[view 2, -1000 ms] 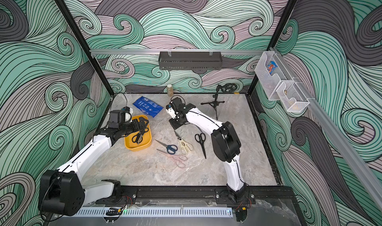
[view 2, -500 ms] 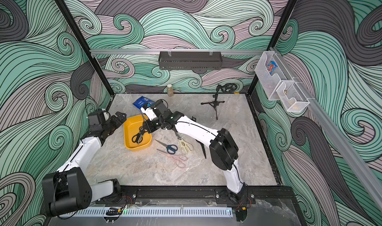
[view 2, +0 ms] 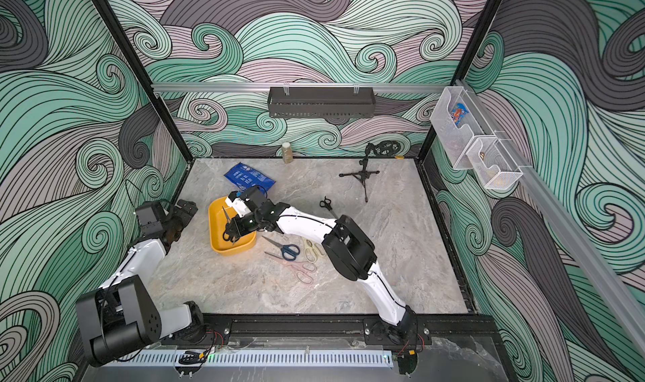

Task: Put the scissors into the storage box
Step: Place the scissors in the storage box.

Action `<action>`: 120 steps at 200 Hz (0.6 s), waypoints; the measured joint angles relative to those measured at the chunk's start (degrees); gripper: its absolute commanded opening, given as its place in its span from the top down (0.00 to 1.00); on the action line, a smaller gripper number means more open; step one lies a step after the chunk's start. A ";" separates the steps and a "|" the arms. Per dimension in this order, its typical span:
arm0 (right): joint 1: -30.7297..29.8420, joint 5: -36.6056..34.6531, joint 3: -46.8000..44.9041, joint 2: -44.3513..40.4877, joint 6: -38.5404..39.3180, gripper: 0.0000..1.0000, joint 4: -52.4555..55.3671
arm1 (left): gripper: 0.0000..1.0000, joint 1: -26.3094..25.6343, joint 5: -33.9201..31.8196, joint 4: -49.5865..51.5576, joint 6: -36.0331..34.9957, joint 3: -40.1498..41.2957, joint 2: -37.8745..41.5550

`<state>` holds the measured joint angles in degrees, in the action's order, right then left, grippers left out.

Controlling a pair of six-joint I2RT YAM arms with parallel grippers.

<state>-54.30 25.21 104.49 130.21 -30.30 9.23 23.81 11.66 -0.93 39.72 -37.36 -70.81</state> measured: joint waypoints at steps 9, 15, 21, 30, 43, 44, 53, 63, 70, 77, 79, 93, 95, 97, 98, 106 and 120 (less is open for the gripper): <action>0.00 -0.35 0.28 1.09 -0.61 1.00 -0.07 | 0.01 0.13 0.42 -0.42 0.04 0.00 0.00; 0.00 -0.68 0.46 1.73 -1.07 1.00 -0.04 | 0.01 0.13 0.72 -0.63 0.07 0.00 0.00; 0.00 -1.03 0.59 2.23 -1.62 1.00 -0.07 | 0.01 0.13 1.03 -0.72 0.11 0.00 0.00; 0.04 -1.46 0.59 2.80 -2.19 1.00 -0.02 | 0.01 0.13 1.55 -0.94 0.17 0.00 0.00; 0.04 -2.19 0.61 3.32 -3.10 0.99 -0.04 | 0.01 0.13 2.36 -1.33 0.24 0.00 0.00; 0.04 -2.23 0.61 3.32 -3.15 0.99 -0.04 | 0.01 0.13 2.49 -1.40 0.26 0.00 0.00; 0.07 -2.67 0.61 3.56 -3.52 0.94 -0.11 | 0.01 0.13 2.99 -1.62 0.33 0.00 0.00; 0.07 -3.10 0.61 3.67 -3.93 0.88 -0.04 | 0.01 0.13 3.50 -1.79 0.35 0.00 0.00; 0.17 -3.50 0.61 3.72 -4.24 0.83 -0.04 | 0.01 0.13 3.87 -1.86 0.37 0.00 0.00; 0.17 -3.89 0.61 3.72 -4.61 0.78 -0.09 | 0.01 0.13 4.17 -1.97 0.37 0.00 0.00; 0.17 -3.91 0.61 3.72 -4.26 0.77 -0.13 | 0.01 0.13 4.26 -2.01 0.37 0.00 0.00; 0.26 -4.44 0.68 3.72 -4.66 0.75 -0.37 | 0.02 0.13 4.83 -2.36 0.37 0.00 0.00; 0.26 -4.59 0.68 3.72 -4.79 0.74 -0.39 | 0.01 0.13 4.92 -2.45 0.35 0.00 -0.02; 0.26 -4.63 0.68 3.72 -4.74 0.73 -0.42 | 0.02 0.13 5.01 -2.51 0.35 0.00 -0.02; 0.26 -4.63 0.68 3.72 -4.70 0.73 -0.44 | 0.01 0.13 5.05 -2.54 0.35 0.00 -0.02; 0.28 -4.92 0.74 3.72 -4.63 0.70 -0.50 | 0.02 0.13 5.42 -2.75 0.35 0.00 -0.02; 0.33 -5.31 0.83 3.72 -4.61 0.69 -0.63 | 0.02 0.13 5.99 -3.06 0.24 0.00 -0.15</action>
<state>-53.98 19.90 105.32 133.93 -34.92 8.60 23.94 17.65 -3.99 39.97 -37.36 -70.96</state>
